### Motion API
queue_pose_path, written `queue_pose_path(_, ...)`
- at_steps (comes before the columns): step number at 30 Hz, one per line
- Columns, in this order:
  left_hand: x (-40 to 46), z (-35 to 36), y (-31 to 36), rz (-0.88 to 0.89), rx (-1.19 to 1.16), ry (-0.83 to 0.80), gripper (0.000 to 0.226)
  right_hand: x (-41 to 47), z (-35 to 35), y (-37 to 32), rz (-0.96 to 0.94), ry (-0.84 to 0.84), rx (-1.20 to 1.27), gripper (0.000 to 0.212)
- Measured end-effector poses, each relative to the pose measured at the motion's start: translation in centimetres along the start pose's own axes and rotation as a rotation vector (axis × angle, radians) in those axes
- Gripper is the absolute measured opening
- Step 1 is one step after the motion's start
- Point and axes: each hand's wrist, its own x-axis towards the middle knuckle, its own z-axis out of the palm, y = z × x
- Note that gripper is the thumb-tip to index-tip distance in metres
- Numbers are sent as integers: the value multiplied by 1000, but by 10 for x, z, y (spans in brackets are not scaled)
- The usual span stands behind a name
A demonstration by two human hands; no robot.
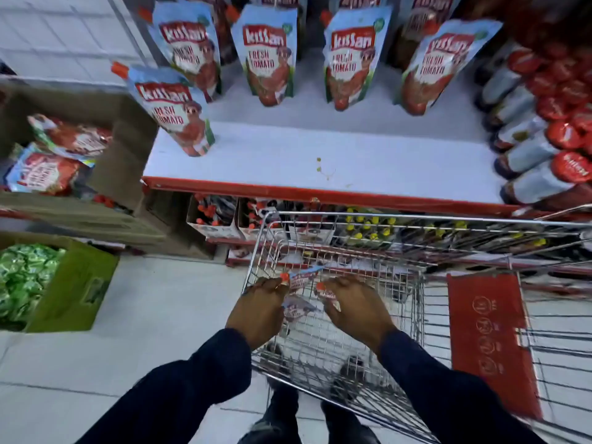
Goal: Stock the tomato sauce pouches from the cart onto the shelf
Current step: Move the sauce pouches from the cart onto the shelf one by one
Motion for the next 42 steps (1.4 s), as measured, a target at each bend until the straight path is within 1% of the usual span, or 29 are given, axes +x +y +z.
queue_pose_path(1,4,6,-2,-15,-5,-48,41,3,10,0,18,-59,19,41)
queue_pose_path(2,8,9,-3,-29,-27,-53,38,6,15,0,39,-101,51,42)
queue_pose_path(4,13,17,-5,-67,-18,-94,37,9,28,-3,87,-209,53,42)
queue_pose_path(6,18,26,-6,-73,-24,-110,38,15,41,-4,116,-254,49,38)
queue_pose_path(8,21,27,-5,-67,-39,-102,38,19,50,-5,135,-248,73,27)
queue_pose_path(10,24,28,-5,-57,-49,-117,44,23,56,-6,172,-240,93,18)
queue_pose_path(12,26,27,-5,-61,-52,-139,46,26,60,-7,195,-226,116,19)
queue_pose_path(16,22,22,-6,-98,-100,-130,32,22,49,-7,181,-201,150,22)
queue_pose_path(20,4,-3,-1,-45,-132,-39,35,7,9,-9,124,-124,145,21)
queue_pose_path(23,-9,-29,-1,13,-151,46,44,-2,-32,-13,73,-49,136,20)
queue_pose_path(27,-21,-78,3,54,-185,181,53,-6,-91,-23,56,25,192,16)
queue_pose_path(30,-26,-124,10,65,-237,324,46,-7,-135,-31,42,107,227,11)
queue_pose_path(33,-25,-169,12,97,-220,418,44,-2,-175,-39,12,196,236,9)
queue_pose_path(36,-20,-211,7,128,-207,483,42,10,-213,-47,-5,309,166,13)
queue_pose_path(40,-7,-260,-1,156,-173,521,28,33,-251,-60,-41,417,129,12)
queue_pose_path(42,3,-276,-6,132,-177,525,27,44,-261,-64,-55,464,129,13)
